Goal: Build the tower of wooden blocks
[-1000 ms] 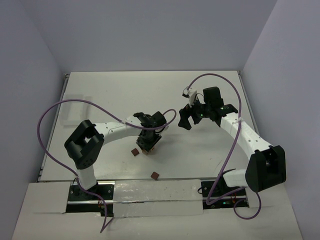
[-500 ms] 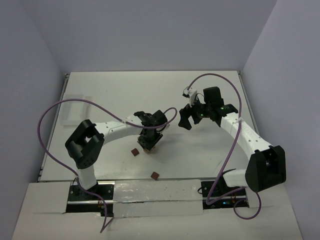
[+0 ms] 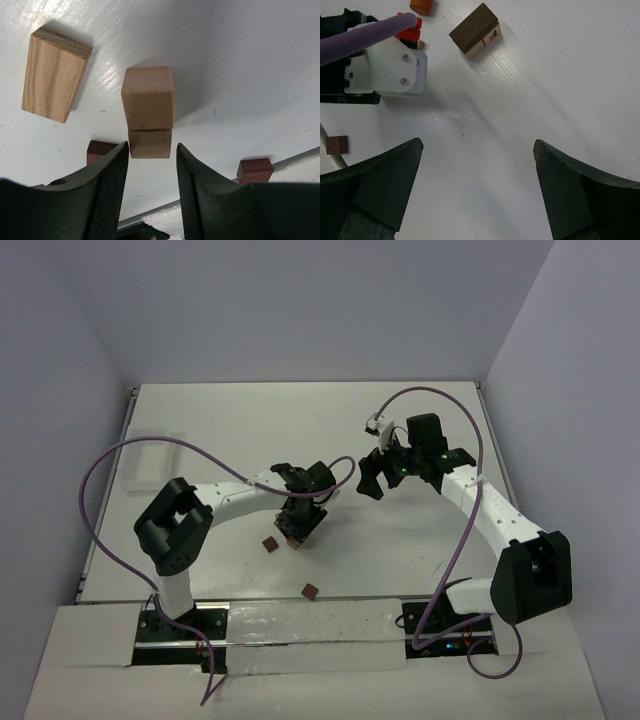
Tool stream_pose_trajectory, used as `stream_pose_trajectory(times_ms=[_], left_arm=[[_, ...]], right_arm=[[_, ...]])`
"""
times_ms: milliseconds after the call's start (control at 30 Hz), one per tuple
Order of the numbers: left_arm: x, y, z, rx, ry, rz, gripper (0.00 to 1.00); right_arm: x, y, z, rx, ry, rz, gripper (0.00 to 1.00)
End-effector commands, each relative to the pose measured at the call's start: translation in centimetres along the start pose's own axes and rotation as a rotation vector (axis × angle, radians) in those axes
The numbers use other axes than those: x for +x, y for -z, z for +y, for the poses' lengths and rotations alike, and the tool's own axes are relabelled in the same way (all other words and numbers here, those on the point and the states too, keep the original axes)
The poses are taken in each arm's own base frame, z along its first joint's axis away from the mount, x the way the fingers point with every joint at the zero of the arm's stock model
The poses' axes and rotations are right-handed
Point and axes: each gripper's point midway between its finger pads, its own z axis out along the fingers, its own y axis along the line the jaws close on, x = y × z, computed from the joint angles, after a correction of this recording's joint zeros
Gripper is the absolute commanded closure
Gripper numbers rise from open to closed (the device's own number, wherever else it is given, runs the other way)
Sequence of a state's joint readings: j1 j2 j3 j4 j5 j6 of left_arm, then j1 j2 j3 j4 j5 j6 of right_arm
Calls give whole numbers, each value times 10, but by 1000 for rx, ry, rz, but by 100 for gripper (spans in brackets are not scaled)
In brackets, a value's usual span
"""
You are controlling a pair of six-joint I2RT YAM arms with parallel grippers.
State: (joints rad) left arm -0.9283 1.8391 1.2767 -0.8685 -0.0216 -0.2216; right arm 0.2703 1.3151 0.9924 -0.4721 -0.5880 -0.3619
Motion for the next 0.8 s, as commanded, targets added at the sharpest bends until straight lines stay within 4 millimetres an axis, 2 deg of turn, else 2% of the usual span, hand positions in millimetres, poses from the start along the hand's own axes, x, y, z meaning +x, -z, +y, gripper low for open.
stream_pose_trajectory(times_ms=[0, 200, 300, 367, 433, 500, 567, 633, 667, 767], left_arm=[[-12, 6, -7, 18, 0, -23, 49], [-15, 8, -8, 21, 1, -29, 38], [-22, 18, -8, 28, 2, -64, 26], [-34, 40, -8, 41, 10, -141, 1], [-46, 60, -5, 57, 25, -216, 1], [-60, 93, -6, 109, 32, -325, 1], [-72, 133, 7, 169, 69, -445, 1], [-81, 165, 20, 227, 114, -533, 1], [-83, 174, 30, 234, 140, -559, 1], [-88, 207, 90, 249, 300, -645, 1]], right_arm=[[-4, 2, -2, 3, 18, -18, 0], [-4, 2, -3, 5, 16, -18, 0], [-5, 2, -2, 6, 12, -23, 0], [-8, 4, -3, 16, 5, -28, 0], [-11, 5, -6, 40, -11, -32, 0], [-13, 5, -4, 51, -28, -27, 0], [-16, 5, -5, 84, -30, -22, 0], [-15, 1, 3, 99, -39, 0, 0], [-14, -2, 8, 101, -32, 12, 0], [-8, -22, 40, 101, -18, 96, 0]])
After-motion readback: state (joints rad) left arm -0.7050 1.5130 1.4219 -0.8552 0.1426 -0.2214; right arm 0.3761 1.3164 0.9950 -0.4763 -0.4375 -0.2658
